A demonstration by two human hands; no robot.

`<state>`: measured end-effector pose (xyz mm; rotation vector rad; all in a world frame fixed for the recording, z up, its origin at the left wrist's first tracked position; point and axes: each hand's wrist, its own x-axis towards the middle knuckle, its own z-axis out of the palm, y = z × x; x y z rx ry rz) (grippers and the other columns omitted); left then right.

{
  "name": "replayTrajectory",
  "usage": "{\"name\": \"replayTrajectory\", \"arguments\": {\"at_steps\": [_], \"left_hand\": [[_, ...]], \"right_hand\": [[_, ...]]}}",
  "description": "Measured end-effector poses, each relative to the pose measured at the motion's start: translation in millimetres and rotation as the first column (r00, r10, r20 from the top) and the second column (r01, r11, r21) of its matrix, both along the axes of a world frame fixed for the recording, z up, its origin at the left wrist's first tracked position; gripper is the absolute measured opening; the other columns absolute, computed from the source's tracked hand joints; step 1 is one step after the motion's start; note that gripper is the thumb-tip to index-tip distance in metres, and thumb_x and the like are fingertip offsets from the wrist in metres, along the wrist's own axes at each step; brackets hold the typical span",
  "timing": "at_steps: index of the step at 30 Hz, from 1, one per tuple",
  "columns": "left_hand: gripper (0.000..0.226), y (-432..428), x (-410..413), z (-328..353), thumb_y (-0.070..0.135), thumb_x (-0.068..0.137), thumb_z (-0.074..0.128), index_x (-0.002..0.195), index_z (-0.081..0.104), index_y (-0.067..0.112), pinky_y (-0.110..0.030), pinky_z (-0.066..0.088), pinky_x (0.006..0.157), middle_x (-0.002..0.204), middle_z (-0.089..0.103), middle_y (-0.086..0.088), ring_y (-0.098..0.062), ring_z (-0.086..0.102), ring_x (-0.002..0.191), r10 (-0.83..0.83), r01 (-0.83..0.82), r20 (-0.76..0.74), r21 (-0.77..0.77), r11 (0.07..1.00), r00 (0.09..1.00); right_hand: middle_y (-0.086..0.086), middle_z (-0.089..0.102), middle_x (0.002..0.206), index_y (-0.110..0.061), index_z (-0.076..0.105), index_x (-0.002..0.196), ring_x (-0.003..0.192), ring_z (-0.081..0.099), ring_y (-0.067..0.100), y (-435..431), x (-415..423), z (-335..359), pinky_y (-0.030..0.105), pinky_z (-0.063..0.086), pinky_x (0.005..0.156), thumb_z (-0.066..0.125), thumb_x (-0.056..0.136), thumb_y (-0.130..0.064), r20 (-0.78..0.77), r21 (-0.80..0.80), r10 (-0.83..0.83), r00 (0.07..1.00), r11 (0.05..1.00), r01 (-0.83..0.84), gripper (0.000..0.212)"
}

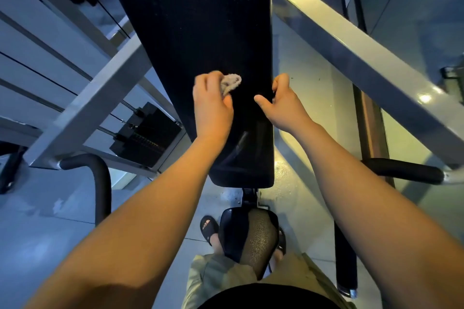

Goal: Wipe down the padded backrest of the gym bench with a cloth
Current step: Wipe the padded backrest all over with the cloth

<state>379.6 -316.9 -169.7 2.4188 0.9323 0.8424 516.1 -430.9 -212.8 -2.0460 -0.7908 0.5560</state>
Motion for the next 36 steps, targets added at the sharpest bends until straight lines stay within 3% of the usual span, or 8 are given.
{"name": "replayTrajectory", "arguments": {"at_steps": [4, 11, 16, 21, 24, 27, 33, 36], "left_hand": [[0.027, 0, -12, -46, -0.004, 0.079, 0.072, 0.104, 0.067, 0.003, -0.033, 0.05, 0.078, 0.112, 0.06, -0.015, -0.032, 0.053, 0.102, -0.147, 0.201, -0.254, 0.202, 0.959, 0.956], [0.027, -12, -33, -94, 0.005, 0.089, 0.068, 0.116, 0.068, 0.009, -0.034, 0.05, 0.093, 0.115, 0.057, -0.007, -0.024, 0.052, 0.109, -0.166, 0.173, -0.484, -0.032, 0.984, 0.859], [0.013, -20, -22, -32, 0.015, 0.086, 0.069, 0.095, 0.063, 0.022, -0.011, 0.038, 0.069, 0.1, 0.053, 0.005, -0.002, 0.053, 0.085, 0.052, -0.068, -0.063, -0.296, 0.953, 0.997], [0.024, 0, 27, 64, 0.006, 0.083, 0.068, 0.105, 0.061, 0.014, -0.008, 0.041, 0.076, 0.107, 0.052, 0.0, 0.002, 0.052, 0.089, 0.046, -0.029, 0.285, -0.063, 0.998, 0.957], [0.023, 19, 52, 80, 0.004, 0.084, 0.067, 0.107, 0.064, 0.009, -0.021, 0.046, 0.076, 0.11, 0.056, -0.008, -0.017, 0.055, 0.096, -0.142, 0.107, 0.104, 0.286, 0.952, 0.984], [0.01, 22, 50, 56, 0.007, 0.087, 0.065, 0.097, 0.066, 0.005, -0.03, 0.044, 0.071, 0.105, 0.059, -0.011, -0.026, 0.053, 0.093, -0.186, 0.207, -0.091, 0.428, 0.88, 0.978], [0.02, 8, 19, 24, 0.007, 0.087, 0.067, 0.106, 0.061, 0.007, -0.041, 0.053, 0.068, 0.111, 0.053, -0.01, -0.027, 0.049, 0.098, -0.202, 0.339, -0.406, 0.302, 0.891, 0.891], [0.024, 5, 17, 40, 0.006, 0.089, 0.065, 0.111, 0.058, 0.011, -0.04, 0.054, 0.073, 0.115, 0.049, -0.007, -0.023, 0.049, 0.099, -0.187, 0.302, -0.408, 0.24, 0.922, 0.894]], "right_hand": [[-0.001, 0.05, 0.092, -0.019, 0.033, 0.11, 0.073, 0.049, 0.011, 1, 2, -3, 0.026, 0.038, 0.061, 0.062, 0.1, -0.041, 0.007, 0.0, 0.006, 1.0, 1.0, -0.006, 0.038], [0.0, 0.052, 0.097, -0.022, 0.032, 0.112, 0.078, 0.054, 0.014, 2, 3, -9, 0.025, 0.041, 0.063, 0.06, 0.101, -0.043, 0.011, -0.011, 0.016, 1.0, 1.0, -0.016, 0.037], [-0.002, 0.049, 0.091, -0.021, 0.031, 0.109, 0.073, 0.05, 0.014, 1, 3, -6, 0.028, 0.04, 0.062, 0.06, 0.1, -0.043, -0.009, 0.0, 0.014, 1.0, 1.0, -0.014, 0.038], [0.003, 0.056, 0.096, -0.022, 0.031, 0.108, 0.081, 0.059, 0.02, 1, 4, -4, 0.034, 0.048, 0.066, 0.061, 0.1, -0.043, -0.05, -0.009, 0.027, 0.998, 1.0, -0.027, 0.037], [0.001, 0.052, 0.091, -0.023, 0.03, 0.104, 0.076, 0.054, 0.018, 0, 4, -4, 0.032, 0.043, 0.064, 0.061, 0.101, -0.042, -0.047, -0.005, 0.034, 0.998, 0.999, -0.034, 0.036], [-0.001, 0.049, 0.085, -0.021, 0.03, 0.104, 0.069, 0.048, 0.015, 0, 4, -3, 0.031, 0.038, 0.06, 0.061, 0.101, -0.041, -0.009, -0.024, 0.034, 0.999, 0.999, -0.035, 0.037], [0.005, 0.056, 0.094, -0.025, 0.03, 0.105, 0.078, 0.059, 0.02, 0, 3, -2, 0.031, 0.043, 0.064, 0.063, 0.099, -0.042, -0.043, -0.015, 0.032, 0.999, 0.999, -0.033, 0.038], [0.003, 0.053, 0.089, -0.024, 0.029, 0.104, 0.074, 0.055, 0.018, -2, 2, 2, 0.031, 0.042, 0.061, 0.062, 0.101, -0.041, -0.057, -0.015, 0.034, 0.998, 0.999, -0.035, 0.037]]}}
